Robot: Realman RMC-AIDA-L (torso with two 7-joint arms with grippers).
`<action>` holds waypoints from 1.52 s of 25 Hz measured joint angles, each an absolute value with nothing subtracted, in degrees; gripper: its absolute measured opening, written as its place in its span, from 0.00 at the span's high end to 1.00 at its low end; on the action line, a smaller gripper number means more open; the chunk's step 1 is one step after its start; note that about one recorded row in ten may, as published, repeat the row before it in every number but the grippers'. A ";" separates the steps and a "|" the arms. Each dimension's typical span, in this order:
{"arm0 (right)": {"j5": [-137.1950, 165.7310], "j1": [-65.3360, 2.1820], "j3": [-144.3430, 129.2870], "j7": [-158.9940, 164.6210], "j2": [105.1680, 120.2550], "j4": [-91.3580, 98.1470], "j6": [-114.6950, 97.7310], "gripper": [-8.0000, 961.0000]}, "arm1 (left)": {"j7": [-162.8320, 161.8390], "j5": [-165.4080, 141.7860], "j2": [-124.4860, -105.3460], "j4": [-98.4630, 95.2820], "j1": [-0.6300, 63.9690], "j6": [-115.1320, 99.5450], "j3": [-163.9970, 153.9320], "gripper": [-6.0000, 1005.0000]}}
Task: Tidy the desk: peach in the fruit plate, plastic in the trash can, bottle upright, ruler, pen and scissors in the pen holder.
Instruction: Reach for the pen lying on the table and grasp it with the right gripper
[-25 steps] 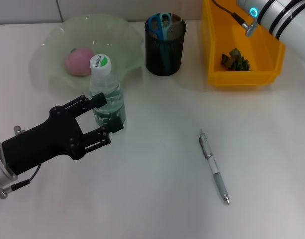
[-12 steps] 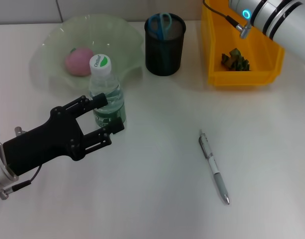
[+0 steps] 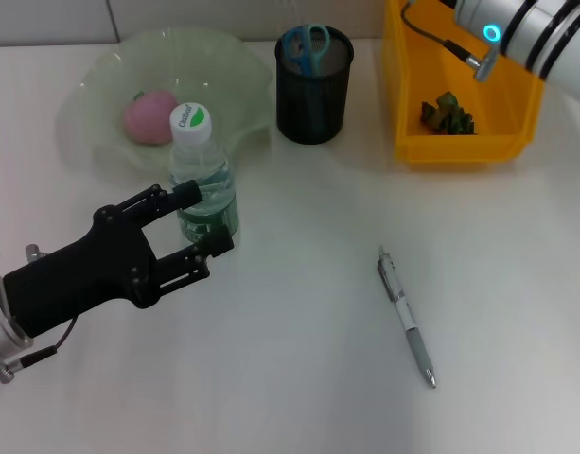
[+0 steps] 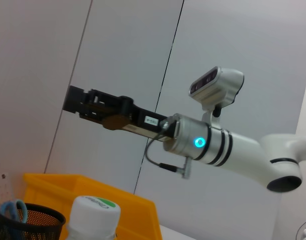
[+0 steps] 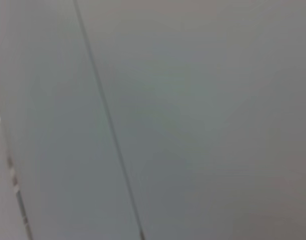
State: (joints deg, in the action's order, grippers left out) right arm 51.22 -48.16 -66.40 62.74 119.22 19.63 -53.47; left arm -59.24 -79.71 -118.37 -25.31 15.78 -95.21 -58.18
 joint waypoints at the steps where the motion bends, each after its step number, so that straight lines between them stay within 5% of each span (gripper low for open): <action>1: 54.09 -46.20 -67.99 67.17 119.07 23.46 -52.35 0.50 | -59.24 -79.71 -118.36 -25.31 15.75 -95.23 -58.18 0.26; 7: 89.40 -35.45 -70.01 102.07 118.52 53.60 -54.21 0.26 | -59.24 -79.71 -118.29 -25.31 15.53 -95.28 -58.11 0.26; 12: 117.49 -34.64 -64.58 127.38 119.05 71.70 -72.13 0.26 | -59.29 -79.71 -118.30 -25.31 15.73 -95.31 -58.01 0.26; 20: 141.70 -44.03 -61.79 147.80 118.56 76.52 -100.77 0.27 | -59.32 -79.88 -118.17 -25.66 15.98 -95.63 -58.01 0.26; 38: 148.21 -44.45 -81.66 164.38 119.72 70.83 -95.55 0.27 | -57.15 -92.08 -115.94 -29.74 15.66 -99.66 -58.46 0.26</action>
